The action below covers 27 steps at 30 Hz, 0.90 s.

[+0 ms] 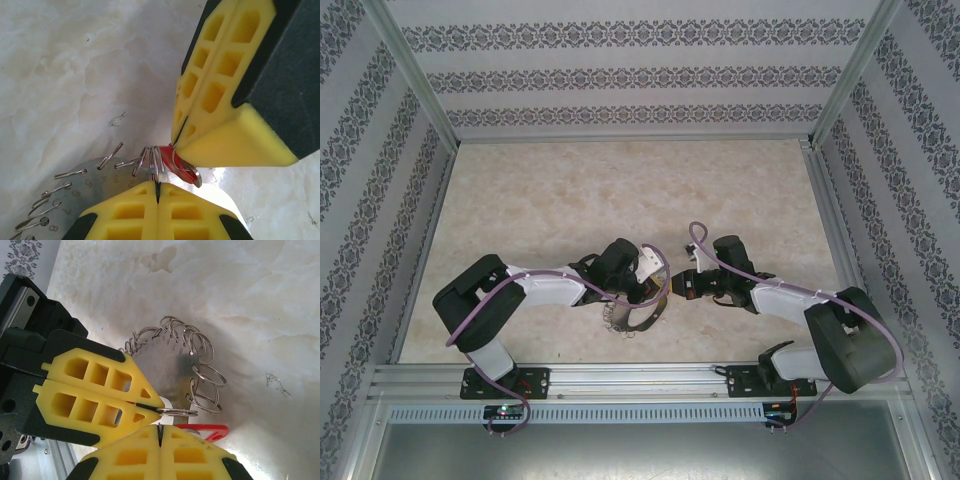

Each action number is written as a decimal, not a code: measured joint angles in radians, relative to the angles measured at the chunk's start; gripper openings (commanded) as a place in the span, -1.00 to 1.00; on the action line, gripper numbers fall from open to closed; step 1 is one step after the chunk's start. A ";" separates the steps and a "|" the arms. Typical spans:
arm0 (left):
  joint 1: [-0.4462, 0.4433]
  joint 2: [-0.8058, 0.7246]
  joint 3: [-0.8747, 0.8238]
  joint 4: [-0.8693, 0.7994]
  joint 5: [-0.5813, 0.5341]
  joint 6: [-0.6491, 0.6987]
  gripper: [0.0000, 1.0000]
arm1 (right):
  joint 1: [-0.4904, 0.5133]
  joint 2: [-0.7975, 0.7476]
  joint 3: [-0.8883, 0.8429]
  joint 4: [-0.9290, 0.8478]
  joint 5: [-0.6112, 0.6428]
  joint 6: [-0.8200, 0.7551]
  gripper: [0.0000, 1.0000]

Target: Put the keys on the keyring

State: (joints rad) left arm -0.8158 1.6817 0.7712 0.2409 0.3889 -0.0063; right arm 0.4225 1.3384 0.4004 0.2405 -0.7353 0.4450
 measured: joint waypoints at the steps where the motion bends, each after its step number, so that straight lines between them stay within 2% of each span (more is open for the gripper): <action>1: 0.000 0.000 0.000 0.000 0.000 0.000 -1.00 | 0.006 0.005 0.002 0.001 -0.002 0.000 -1.00; 14: 0.000 0.000 0.000 -0.008 0.000 0.000 -1.00 | 0.021 0.047 0.023 0.015 -0.006 -0.006 -1.00; 27: 0.000 -0.003 0.000 -0.009 0.027 0.000 -1.00 | 0.014 0.080 0.015 0.049 0.054 -0.011 -1.00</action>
State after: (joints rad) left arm -0.8158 1.6787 0.7712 0.2321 0.4160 -0.0067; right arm 0.4370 1.4185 0.4156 0.2897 -0.6811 0.4339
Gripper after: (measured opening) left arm 0.054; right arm 0.064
